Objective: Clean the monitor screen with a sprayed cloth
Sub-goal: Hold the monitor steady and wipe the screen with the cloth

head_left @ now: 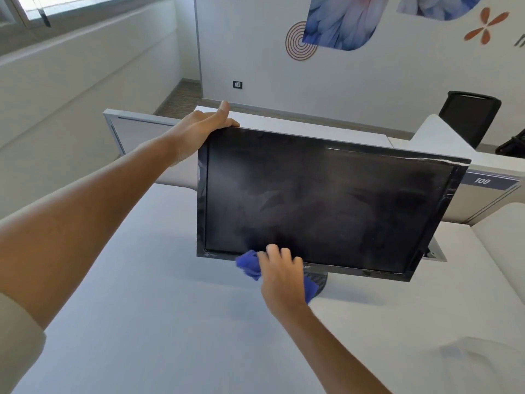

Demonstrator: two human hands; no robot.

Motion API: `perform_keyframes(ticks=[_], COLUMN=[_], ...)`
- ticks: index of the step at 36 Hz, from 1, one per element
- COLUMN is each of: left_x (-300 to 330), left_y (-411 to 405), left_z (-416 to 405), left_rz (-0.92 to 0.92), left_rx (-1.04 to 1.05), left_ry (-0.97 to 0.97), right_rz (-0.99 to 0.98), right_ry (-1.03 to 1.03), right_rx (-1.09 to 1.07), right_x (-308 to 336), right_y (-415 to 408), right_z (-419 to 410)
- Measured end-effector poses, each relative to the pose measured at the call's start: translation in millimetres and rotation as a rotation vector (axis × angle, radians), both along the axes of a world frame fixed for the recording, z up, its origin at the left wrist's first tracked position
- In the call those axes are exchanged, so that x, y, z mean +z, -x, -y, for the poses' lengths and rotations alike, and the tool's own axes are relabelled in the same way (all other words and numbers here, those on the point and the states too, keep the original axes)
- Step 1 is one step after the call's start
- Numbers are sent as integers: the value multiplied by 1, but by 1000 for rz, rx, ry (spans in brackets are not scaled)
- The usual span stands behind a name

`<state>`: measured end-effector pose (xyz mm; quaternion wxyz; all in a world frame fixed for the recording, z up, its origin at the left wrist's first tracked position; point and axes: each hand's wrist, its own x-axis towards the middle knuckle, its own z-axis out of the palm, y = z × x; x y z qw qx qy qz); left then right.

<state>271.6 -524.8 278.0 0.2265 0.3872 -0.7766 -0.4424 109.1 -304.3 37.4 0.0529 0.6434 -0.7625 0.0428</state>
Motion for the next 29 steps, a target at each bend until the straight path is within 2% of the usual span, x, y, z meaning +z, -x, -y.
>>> perform_keyframes(ticks=[8, 15, 20, 29], left_x=[-1, 0, -2, -5], left_y=[6, 6, 11, 10], left_z=[-2, -6, -4, 1], left_rz=[-17, -54, -59, -9], left_rx=[0, 21, 14, 54], left_ry=[23, 60, 74, 83], right_rz=[-79, -53, -52, 77], right_ry=[118, 87, 73, 23], right_rx=[-292, -537, -516, -202], right_x=[-7, -3, -4, 6], right_y=[127, 195, 169, 33], right_z=[-73, -108, -94, -28])
